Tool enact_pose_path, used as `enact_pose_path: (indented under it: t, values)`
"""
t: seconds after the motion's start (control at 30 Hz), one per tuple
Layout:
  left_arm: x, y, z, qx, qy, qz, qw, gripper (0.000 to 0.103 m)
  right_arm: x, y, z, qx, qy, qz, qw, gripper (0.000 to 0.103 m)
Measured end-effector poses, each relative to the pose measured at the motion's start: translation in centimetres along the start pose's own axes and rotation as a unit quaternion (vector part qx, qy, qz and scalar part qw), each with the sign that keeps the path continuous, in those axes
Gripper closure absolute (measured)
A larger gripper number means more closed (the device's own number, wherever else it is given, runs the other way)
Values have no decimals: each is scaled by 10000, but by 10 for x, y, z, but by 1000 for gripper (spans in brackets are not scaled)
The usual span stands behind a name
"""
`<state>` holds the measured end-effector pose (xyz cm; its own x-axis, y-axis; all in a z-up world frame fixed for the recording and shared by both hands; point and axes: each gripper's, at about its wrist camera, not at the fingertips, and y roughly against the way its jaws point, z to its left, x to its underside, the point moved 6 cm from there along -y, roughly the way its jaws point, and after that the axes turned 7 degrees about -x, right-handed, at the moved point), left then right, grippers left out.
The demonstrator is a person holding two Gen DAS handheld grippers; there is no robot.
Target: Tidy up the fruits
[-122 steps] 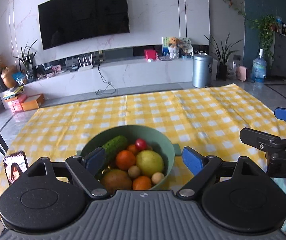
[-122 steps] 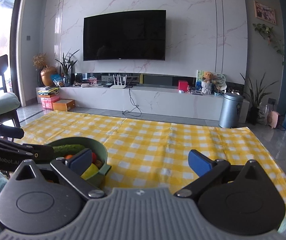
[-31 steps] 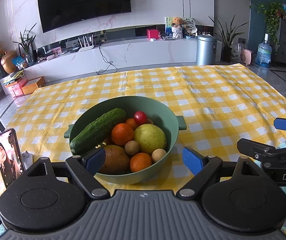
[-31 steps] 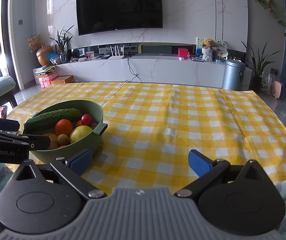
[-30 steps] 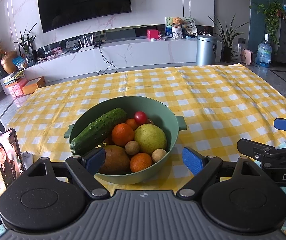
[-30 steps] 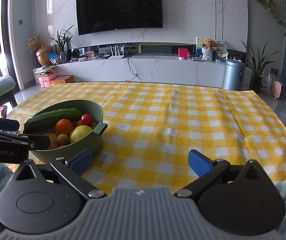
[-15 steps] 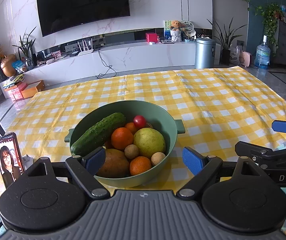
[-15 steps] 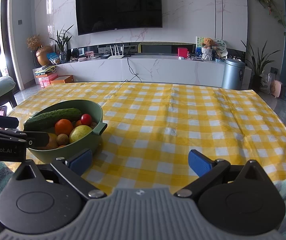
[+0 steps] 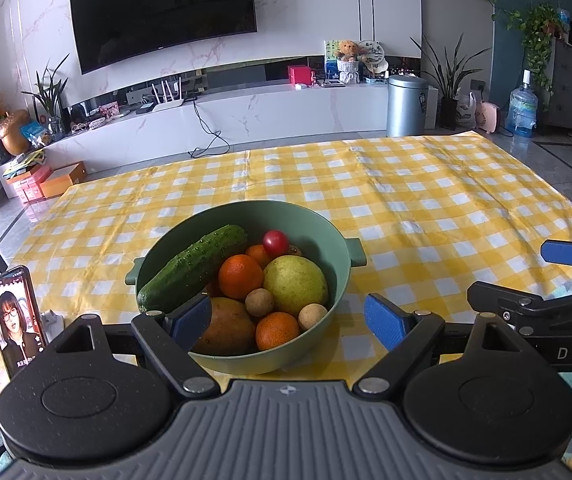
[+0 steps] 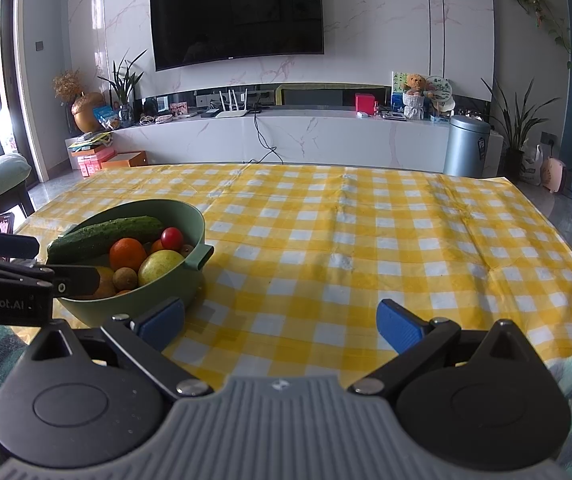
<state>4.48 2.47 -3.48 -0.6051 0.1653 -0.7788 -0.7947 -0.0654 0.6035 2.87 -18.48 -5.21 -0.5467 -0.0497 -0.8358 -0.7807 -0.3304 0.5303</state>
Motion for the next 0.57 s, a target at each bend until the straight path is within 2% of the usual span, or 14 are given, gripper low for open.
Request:
enact_pose_path:
  t: [0.57]
  values:
    - [-1,2,2,4,7,-25,10000,2,2,1,1,4,-2,13,10000,4]
